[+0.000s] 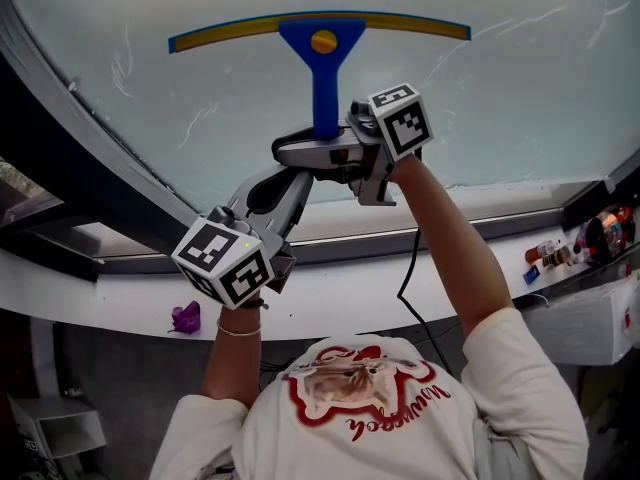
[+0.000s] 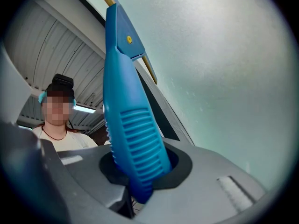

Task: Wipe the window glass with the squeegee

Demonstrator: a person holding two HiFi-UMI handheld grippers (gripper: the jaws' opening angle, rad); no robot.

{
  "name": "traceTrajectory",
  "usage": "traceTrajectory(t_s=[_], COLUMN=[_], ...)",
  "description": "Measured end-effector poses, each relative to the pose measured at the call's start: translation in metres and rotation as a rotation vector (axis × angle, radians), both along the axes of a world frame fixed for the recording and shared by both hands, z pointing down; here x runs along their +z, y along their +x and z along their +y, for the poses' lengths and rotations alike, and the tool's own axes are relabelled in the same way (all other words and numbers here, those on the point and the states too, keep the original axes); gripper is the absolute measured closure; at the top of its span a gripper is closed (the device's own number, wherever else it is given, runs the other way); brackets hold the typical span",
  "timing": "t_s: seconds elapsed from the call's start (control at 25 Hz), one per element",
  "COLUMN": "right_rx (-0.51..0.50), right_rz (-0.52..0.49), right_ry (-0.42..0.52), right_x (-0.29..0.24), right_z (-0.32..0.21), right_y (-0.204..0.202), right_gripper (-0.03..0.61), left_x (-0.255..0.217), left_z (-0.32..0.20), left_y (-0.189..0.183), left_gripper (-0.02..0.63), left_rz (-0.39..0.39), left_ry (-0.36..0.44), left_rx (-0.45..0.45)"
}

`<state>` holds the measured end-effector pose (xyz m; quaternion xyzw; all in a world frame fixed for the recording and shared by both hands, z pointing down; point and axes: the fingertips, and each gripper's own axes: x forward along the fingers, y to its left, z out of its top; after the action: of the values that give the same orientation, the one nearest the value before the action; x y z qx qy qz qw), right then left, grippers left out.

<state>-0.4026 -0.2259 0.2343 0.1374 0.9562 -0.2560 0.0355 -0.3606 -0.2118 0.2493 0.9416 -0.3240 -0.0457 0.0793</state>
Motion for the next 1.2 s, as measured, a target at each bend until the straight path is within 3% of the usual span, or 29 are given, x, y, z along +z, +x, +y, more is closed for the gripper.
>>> traceTrajectory(t_s=[1.2], right_rx=[-0.028], right_rz=[0.008], right_ry=[-0.102], right_x=[0.048], right_z=[0.009], right_y=[0.003], right_gripper=[0.502], left_x=[0.046], left_z=[0.01], left_y=[0.004], left_gripper=[0.612], left_rz=[-0.011], left_ry=[-0.103], left_rx=[-0.014])
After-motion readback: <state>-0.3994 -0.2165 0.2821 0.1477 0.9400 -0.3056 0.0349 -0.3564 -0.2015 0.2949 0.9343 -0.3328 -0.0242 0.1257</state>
